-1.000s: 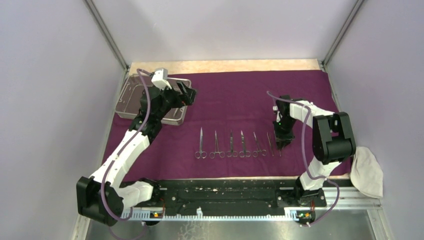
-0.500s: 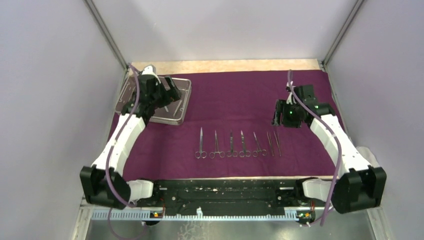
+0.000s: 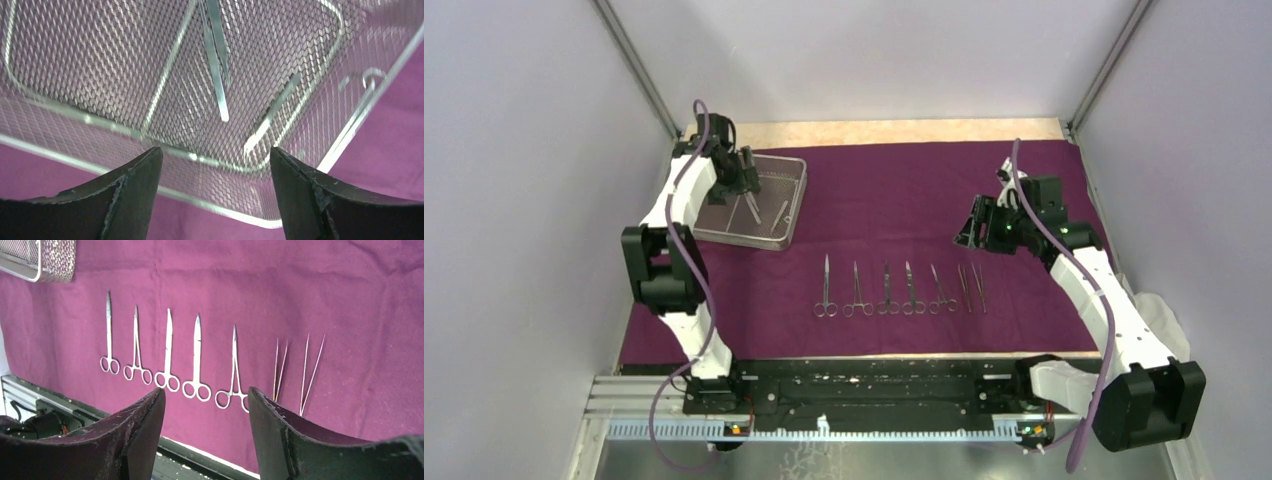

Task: Open and lay out the surgical kit
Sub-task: Place the medical item in the surgical kit, then pick up the medical item from the container.

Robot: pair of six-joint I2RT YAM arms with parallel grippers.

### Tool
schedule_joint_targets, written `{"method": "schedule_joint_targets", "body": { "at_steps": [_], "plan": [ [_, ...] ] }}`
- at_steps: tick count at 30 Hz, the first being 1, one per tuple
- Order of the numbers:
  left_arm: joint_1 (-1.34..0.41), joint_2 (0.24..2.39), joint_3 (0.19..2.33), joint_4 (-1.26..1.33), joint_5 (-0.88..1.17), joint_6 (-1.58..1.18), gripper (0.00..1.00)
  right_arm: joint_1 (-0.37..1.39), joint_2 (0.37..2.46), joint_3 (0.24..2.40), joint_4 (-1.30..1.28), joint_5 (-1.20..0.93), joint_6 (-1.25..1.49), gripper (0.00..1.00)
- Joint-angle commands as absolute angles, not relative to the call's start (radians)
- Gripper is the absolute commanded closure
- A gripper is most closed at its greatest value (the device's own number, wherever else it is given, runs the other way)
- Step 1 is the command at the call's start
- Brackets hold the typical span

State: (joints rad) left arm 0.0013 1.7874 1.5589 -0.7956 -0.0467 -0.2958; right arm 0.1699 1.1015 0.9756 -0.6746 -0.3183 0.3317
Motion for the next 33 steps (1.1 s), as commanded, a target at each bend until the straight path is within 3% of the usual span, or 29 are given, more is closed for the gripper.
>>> {"method": "schedule_joint_targets", "body": {
  "at_steps": [1,5,7,9,12,18,24,33],
  "plan": [
    [0.039,1.924,1.733,-0.822,-0.067,-0.235,0.18,0.173,1.115,1.003,-0.664,-0.354,0.305,0.39],
    [0.041,2.050,1.823,-0.844,0.023,-0.272,0.37,0.173,1.158,1.013,-0.667,-0.357,0.291,0.39],
    [0.037,2.089,1.839,-0.892,0.068,-0.305,0.41,0.173,1.175,1.025,-0.674,-0.348,0.279,0.39],
    [0.016,2.057,1.791,-0.870,0.060,-0.283,0.39,0.172,1.190,1.029,-0.677,-0.340,0.272,0.39],
    [-0.033,1.978,1.680,-0.826,0.051,-0.203,0.29,0.173,1.213,1.028,-0.674,-0.345,0.272,0.39],
    [-0.058,1.899,1.515,-0.744,0.149,-0.118,0.32,0.172,1.256,1.030,-0.668,-0.356,0.271,0.39],
    [-0.086,2.002,1.598,-0.777,0.108,-0.089,0.27,0.173,1.287,1.048,-0.673,-0.367,0.266,0.39],
    [-0.101,2.157,1.750,-0.817,-0.006,-0.097,0.39,0.173,1.291,1.046,-0.676,-0.375,0.273,0.39]
  ]
}}
